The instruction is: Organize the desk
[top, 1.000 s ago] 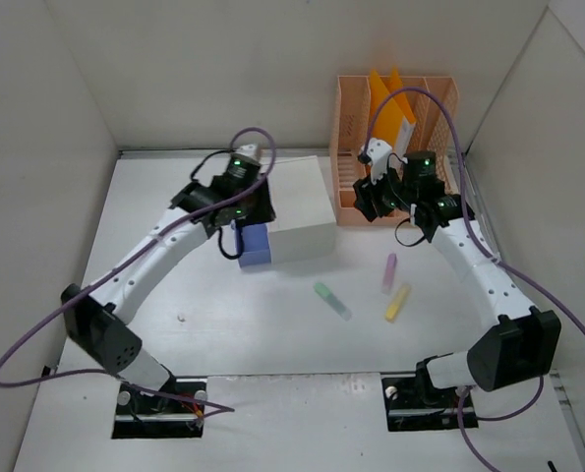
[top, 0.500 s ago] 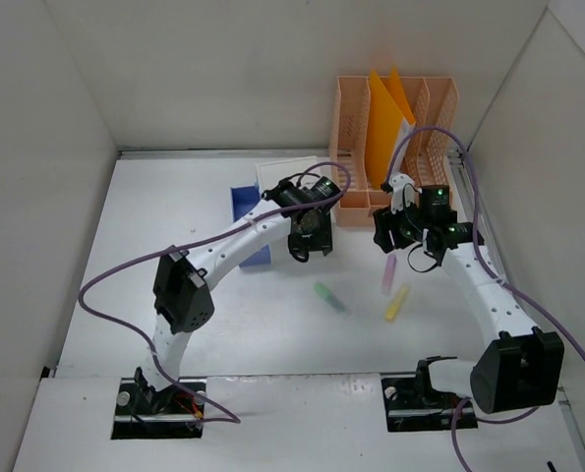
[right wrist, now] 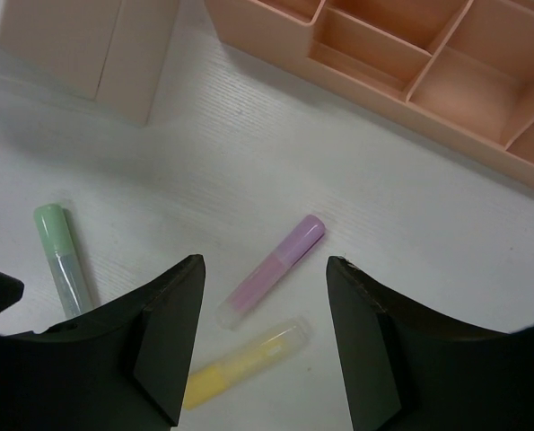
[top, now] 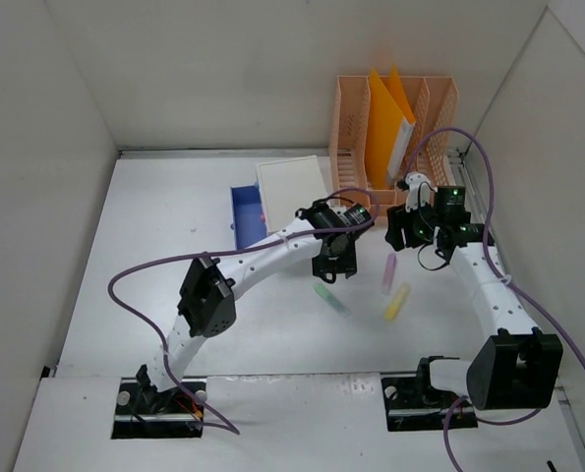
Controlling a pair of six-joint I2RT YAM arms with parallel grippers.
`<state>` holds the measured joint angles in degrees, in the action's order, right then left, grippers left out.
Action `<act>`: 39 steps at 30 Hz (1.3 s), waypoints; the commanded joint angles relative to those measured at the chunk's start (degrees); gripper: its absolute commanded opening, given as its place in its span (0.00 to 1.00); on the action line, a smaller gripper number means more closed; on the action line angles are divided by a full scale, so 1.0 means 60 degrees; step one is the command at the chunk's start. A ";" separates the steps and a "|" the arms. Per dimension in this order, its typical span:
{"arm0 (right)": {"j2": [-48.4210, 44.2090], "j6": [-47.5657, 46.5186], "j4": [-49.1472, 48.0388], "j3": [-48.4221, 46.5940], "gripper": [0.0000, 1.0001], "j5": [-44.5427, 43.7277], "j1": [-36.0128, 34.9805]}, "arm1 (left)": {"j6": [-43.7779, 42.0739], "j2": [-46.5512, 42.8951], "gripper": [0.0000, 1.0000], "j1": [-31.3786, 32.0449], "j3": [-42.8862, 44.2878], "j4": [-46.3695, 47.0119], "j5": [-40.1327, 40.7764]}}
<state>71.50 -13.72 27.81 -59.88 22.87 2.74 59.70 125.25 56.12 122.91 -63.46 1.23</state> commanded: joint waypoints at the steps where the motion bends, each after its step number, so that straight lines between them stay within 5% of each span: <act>1: -0.0140 -0.0087 -0.0446 0.0048 0.54 0.0348 0.0085 | 0.0640 -0.0280 0.46 0.0329 0.0301 -0.0292 0.0920; 9: -0.0330 -0.0087 -0.0461 0.0282 0.54 0.0421 0.0143 | 0.1548 -0.0148 0.47 0.0739 -0.0650 0.0160 0.2357; 18: -0.0784 -0.0043 -0.0461 0.0516 0.54 0.0290 0.0143 | 0.1534 0.0818 0.47 0.1003 -0.0022 0.0221 0.3235; 39: -0.0843 0.0015 -0.0519 0.0824 0.54 0.0275 0.0187 | 0.3043 0.0966 0.44 0.1267 -0.1574 0.0454 0.2534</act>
<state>67.72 -13.67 27.73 -54.22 24.12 3.49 76.31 133.23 63.33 114.32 -61.01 16.67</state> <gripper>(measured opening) 0.541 0.446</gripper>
